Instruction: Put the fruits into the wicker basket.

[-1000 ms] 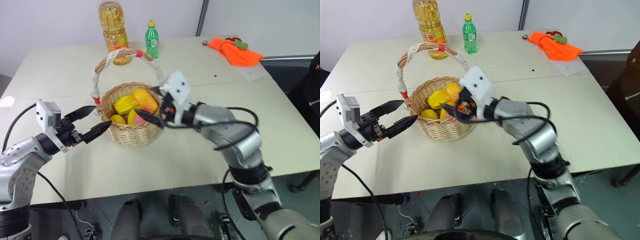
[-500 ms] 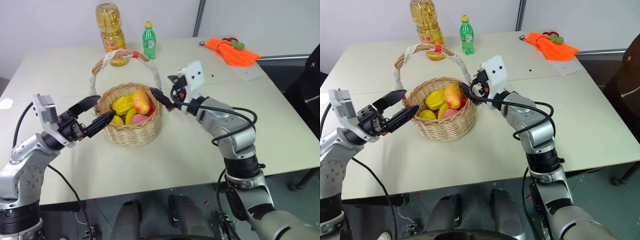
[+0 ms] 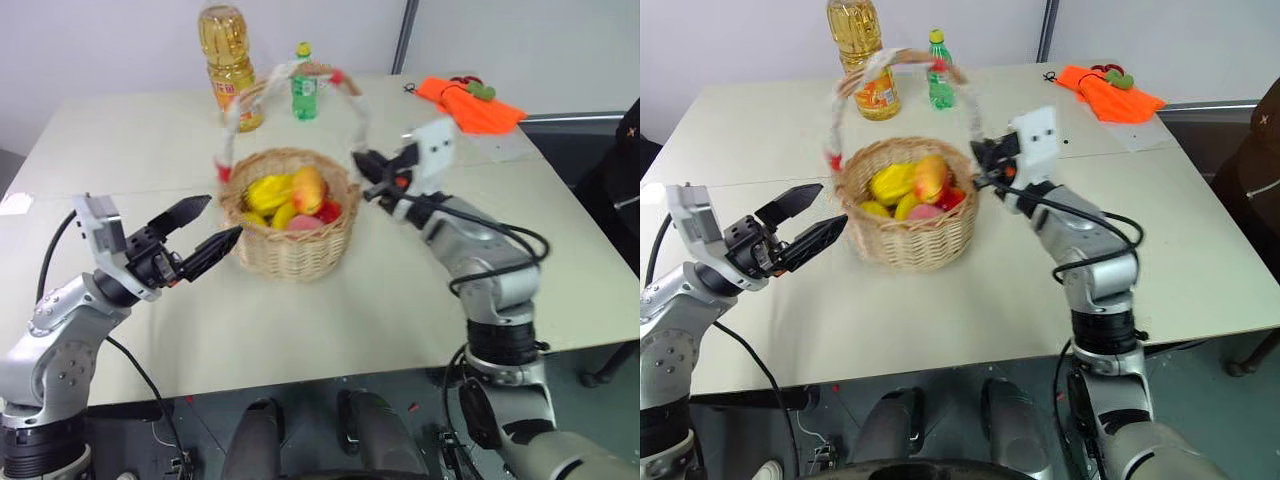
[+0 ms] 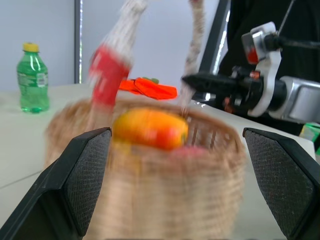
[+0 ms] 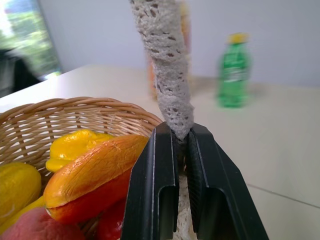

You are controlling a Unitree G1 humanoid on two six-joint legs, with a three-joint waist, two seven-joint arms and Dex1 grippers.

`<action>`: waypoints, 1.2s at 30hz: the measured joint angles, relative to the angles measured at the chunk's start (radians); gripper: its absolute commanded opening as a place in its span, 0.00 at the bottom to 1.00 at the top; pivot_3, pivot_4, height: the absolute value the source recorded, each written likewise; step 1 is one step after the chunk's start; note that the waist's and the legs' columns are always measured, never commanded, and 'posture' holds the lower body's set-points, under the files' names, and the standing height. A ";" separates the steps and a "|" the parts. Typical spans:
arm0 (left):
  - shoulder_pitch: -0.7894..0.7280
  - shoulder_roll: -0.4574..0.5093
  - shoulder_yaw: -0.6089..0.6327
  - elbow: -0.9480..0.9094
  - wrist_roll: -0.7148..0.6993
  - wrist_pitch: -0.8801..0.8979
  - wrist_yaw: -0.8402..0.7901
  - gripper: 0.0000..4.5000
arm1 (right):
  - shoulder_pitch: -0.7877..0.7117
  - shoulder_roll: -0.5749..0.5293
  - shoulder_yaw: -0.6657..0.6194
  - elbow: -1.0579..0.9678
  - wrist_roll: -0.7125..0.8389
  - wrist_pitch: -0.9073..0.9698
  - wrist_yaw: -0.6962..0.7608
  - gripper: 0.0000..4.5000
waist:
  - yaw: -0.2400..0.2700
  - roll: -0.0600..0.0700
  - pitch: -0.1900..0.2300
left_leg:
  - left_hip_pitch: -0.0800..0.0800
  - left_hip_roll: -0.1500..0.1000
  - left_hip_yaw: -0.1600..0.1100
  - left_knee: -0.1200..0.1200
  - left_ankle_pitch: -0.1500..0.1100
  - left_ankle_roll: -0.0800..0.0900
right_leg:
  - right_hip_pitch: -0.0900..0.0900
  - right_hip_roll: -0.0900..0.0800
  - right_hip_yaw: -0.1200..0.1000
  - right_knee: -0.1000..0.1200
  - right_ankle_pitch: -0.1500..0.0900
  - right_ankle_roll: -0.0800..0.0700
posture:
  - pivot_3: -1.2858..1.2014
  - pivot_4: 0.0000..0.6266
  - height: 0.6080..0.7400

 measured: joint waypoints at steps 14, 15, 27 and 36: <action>-0.070 -0.027 -0.118 0.062 0.095 -0.029 -0.007 1.00 | 0.049 -0.201 -0.282 0.268 -0.116 -0.121 -0.162 0.48 | -0.011 0.001 0.000 | 0.002 0.000 0.002 -0.001 0.000 0.000 | 0.000 0.001 0.003 0.001 0.002 0.003 | 0.52 0.24 1.00; -0.070 -0.027 -0.120 0.067 0.106 -0.029 0.000 1.00 | 0.051 -0.204 -0.282 0.268 -0.116 -0.126 -0.159 0.59 | -0.012 0.001 0.000 | 0.002 0.000 0.002 -0.001 0.000 0.000 | 0.000 0.001 0.003 0.001 0.002 0.003 | 0.52 0.24 1.00; 0.046 0.007 -0.067 0.173 0.236 -0.065 0.073 1.00 | 0.447 -0.359 -0.362 0.072 0.055 -0.225 0.253 0.71 | -0.014 0.002 -0.001 | 0.004 0.000 0.002 -0.002 0.000 0.001 | 0.002 0.001 0.003 0.000 -0.003 0.004 | 0.52 0.24 1.00; 0.184 0.007 -0.030 0.296 0.392 -0.203 0.085 1.00 | 0.532 -0.302 -0.078 -0.058 0.085 -0.289 0.443 0.71 | -0.013 0.001 -0.001 | 0.004 0.001 0.003 0.001 -0.001 0.002 | 0.003 0.000 0.003 -0.002 -0.002 0.001 | 0.52 0.24 1.00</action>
